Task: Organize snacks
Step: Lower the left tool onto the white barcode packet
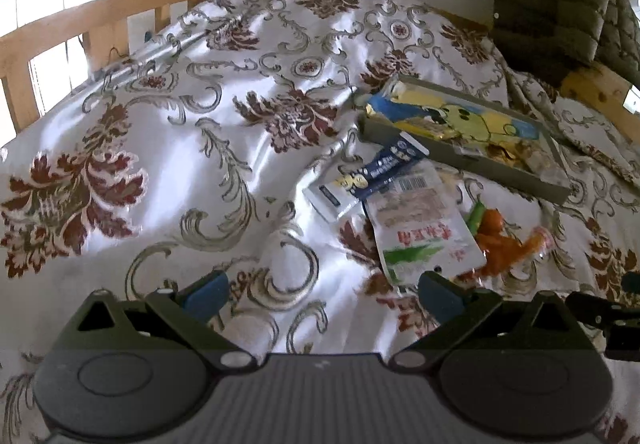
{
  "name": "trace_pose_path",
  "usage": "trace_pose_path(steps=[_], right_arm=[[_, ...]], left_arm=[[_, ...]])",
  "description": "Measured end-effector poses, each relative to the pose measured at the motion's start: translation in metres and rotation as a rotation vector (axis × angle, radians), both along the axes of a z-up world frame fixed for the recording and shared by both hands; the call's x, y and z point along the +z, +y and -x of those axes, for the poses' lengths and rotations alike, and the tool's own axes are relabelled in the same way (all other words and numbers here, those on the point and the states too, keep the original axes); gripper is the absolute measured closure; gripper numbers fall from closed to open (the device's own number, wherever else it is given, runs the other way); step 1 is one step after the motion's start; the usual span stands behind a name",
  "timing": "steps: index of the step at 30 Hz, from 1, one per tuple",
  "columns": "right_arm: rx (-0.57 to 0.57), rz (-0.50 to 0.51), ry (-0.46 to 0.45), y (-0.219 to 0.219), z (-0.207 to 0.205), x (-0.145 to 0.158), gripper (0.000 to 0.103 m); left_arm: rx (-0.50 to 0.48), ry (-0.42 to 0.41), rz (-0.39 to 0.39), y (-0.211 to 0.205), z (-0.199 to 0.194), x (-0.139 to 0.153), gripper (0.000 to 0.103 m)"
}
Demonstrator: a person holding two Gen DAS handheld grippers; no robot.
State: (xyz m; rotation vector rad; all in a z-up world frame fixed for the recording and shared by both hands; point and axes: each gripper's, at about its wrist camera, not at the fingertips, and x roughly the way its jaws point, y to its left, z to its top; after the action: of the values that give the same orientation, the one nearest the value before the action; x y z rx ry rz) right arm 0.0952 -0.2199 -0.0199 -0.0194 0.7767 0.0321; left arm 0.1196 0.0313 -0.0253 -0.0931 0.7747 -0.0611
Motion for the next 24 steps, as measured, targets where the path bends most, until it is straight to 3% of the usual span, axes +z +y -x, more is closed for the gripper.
trace_pose_path(steps=[6, 14, 20, 24], right_arm=[[0.105, -0.021, -0.012, -0.004, -0.027, -0.012, 0.001], [0.125, -0.059, 0.003, -0.005, -0.049, -0.030, 0.003], [0.090, -0.106, 0.044, -0.008, -0.063, -0.043, 0.016], [0.051, -0.158, 0.074, -0.015, -0.072, -0.051, 0.026]], left_arm=[[-0.038, -0.057, -0.028, -0.004, -0.028, -0.004, 0.000], [-0.114, -0.058, 0.006, -0.017, -0.065, -0.028, 0.000], [-0.262, 0.011, 0.140, -0.032, -0.087, -0.044, 0.000], [-0.291, 0.058, 0.152, -0.043, -0.103, -0.056, 0.000]])
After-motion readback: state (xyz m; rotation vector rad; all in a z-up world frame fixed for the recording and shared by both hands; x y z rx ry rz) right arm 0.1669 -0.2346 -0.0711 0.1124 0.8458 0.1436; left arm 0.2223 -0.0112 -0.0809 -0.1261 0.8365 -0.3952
